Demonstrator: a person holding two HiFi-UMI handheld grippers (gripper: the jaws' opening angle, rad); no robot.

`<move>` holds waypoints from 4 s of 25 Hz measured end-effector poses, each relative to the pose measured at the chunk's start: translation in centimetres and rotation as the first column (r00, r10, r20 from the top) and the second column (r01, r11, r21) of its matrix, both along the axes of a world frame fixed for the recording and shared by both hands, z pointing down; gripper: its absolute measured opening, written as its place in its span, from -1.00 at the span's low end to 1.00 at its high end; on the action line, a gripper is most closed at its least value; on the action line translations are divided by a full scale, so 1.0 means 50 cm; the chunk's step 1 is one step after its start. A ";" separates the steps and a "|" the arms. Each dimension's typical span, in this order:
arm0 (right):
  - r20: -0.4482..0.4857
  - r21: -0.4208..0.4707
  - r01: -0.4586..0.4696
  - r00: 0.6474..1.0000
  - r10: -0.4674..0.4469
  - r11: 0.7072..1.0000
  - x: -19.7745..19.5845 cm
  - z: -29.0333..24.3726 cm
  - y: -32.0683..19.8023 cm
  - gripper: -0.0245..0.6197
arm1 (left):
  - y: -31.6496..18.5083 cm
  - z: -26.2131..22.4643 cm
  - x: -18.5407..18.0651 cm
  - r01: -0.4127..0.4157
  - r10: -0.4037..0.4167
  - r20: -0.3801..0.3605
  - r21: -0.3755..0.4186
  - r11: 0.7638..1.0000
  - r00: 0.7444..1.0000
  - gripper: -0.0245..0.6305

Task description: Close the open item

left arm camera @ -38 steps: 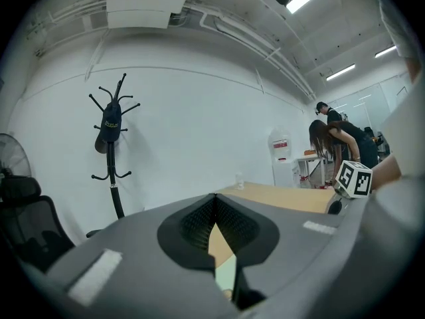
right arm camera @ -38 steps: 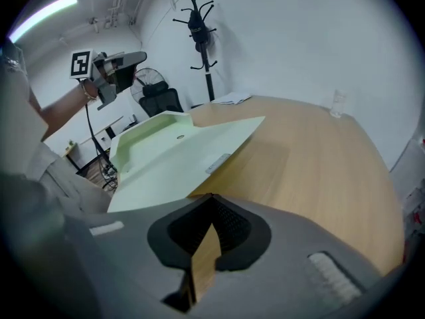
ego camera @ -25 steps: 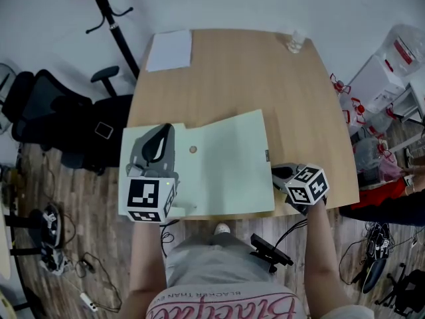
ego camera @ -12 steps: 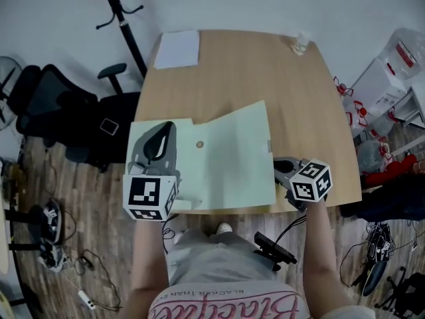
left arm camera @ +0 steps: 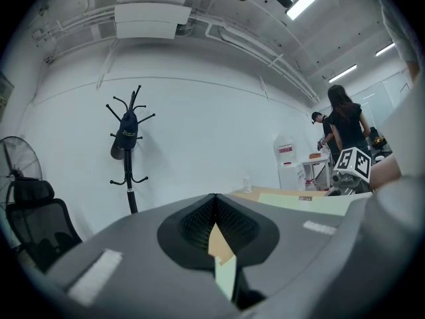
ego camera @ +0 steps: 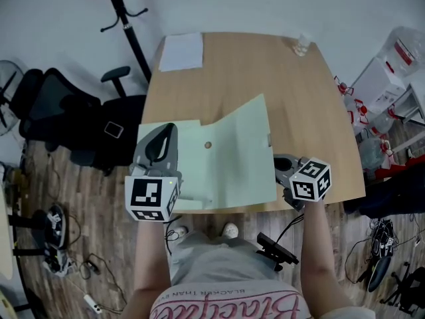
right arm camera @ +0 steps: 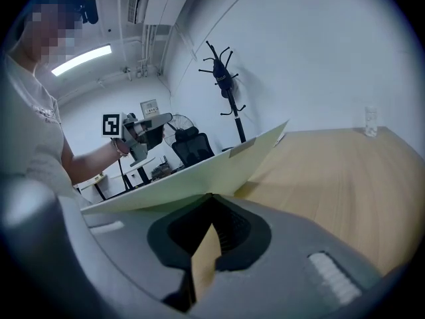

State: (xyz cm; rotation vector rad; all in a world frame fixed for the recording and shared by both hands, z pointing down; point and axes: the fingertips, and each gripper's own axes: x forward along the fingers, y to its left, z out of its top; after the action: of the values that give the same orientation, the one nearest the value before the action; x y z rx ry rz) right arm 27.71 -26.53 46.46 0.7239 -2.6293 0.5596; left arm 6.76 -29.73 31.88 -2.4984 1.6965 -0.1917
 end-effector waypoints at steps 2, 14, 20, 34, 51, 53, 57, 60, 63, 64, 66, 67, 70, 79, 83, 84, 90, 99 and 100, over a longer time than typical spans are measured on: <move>0.017 0.008 -0.003 1.000 0.003 1.000 -0.015 -0.010 -0.001 -0.91 | -0.002 -0.001 -0.009 -0.005 0.005 0.002 0.000 1.000 1.000 -0.88; 0.088 0.042 -0.031 0.996 0.028 0.999 -0.113 -0.040 -0.002 -0.91 | -0.015 -0.030 -0.084 -0.034 0.034 0.024 0.014 0.999 0.999 -0.88; 0.102 0.050 -0.037 0.994 0.032 0.998 -0.145 -0.056 -0.002 -0.91 | -0.018 -0.036 -0.110 -0.050 0.050 0.029 0.011 0.999 0.998 -0.88; 0.108 0.049 -0.038 0.994 0.033 0.998 -0.222 -0.076 -0.010 -0.91 | -0.017 -0.043 -0.181 -0.053 0.052 0.013 0.013 0.999 0.999 -0.88; 0.049 0.045 -0.005 0.999 0.003 0.999 -0.307 -0.075 -0.017 -0.76 | -0.033 -0.048 -0.246 -0.072 0.072 -0.004 0.019 0.997 0.997 -0.88; 0.045 0.043 -0.001 0.999 -0.001 0.999 -0.320 -0.074 -0.017 -0.75 | -0.034 -0.047 -0.257 -0.070 0.070 -0.004 0.018 0.997 0.998 -0.88; 0.042 0.040 0.007 0.999 -0.008 0.999 -0.345 -0.071 -0.021 -0.75 | -0.038 -0.045 -0.280 -0.065 0.065 0.000 0.017 0.998 0.998 -0.88; 0.036 0.037 0.015 0.999 -0.017 0.999 -0.364 -0.066 -0.020 -0.75 | -0.038 -0.040 -0.298 -0.060 0.060 0.001 0.012 0.998 0.998 -0.88; 0.030 0.036 0.023 0.999 -0.024 0.999 -0.381 -0.061 -0.018 -0.75 | -0.036 -0.035 -0.315 -0.052 0.052 -0.002 0.007 0.999 0.999 -0.88; 0.026 0.036 0.026 0.999 -0.027 0.999 -0.386 -0.059 -0.018 -0.75 | -0.035 -0.034 -0.319 -0.050 0.050 -0.003 0.005 0.999 0.999 -0.88; 0.017 0.034 0.033 0.999 -0.034 0.999 -0.395 -0.056 -0.019 -0.75 | -0.034 -0.030 -0.325 -0.047 0.047 -0.004 0.003 0.999 0.999 -0.88; 0.013 0.033 0.037 0.999 -0.037 0.999 -0.399 -0.053 -0.020 -0.75 | -0.033 -0.028 -0.328 -0.046 0.046 -0.004 0.001 0.999 0.999 -0.88; 0.007 0.029 0.050 0.999 -0.050 0.998 -0.416 -0.048 -0.020 -0.75 | -0.029 -0.020 -0.343 -0.036 0.036 -0.005 -0.007 0.999 0.999 -0.88; -0.054 0.036 0.087 0.995 -0.085 0.996 -0.474 -0.023 -0.026 -0.75 | -0.013 -0.002 -0.399 -0.005 0.005 0.001 -0.026 1.000 1.000 -0.88; -0.096 0.038 0.111 0.990 -0.107 0.993 -0.500 -0.012 -0.023 -0.75 | -0.005 0.002 -0.421 0.009 -0.009 -0.001 -0.030 1.000 1.000 -0.88; -0.105 0.039 0.116 0.988 -0.111 0.993 -0.505 -0.010 -0.022 -0.75 | -0.003 0.003 -0.426 0.012 -0.012 -0.003 -0.031 0.999 1.000 -0.88; -0.157 0.048 0.126 0.981 -0.117 0.991 -0.529 -0.001 -0.025 -0.75 | 0.003 0.015 -0.444 0.019 -0.020 -0.015 -0.038 0.999 1.000 -0.88; -0.203 0.072 0.114 0.974 -0.097 0.991 -0.565 -0.001 -0.042 -0.75 | 0.005 0.031 -0.453 0.008 -0.010 -0.033 -0.048 0.999 0.999 -0.88; -0.208 0.079 0.112 0.974 -0.094 0.991 -0.570 -0.001 -0.044 -0.75 | 0.005 0.034 -0.454 0.007 -0.008 -0.035 -0.050 0.999 0.999 -0.88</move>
State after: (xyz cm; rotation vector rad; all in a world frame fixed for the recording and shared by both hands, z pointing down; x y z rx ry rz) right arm -0.78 -28.73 46.39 0.6306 -2.4958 0.3202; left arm -15.92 -29.48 33.56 -2.5456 1.7356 -0.1946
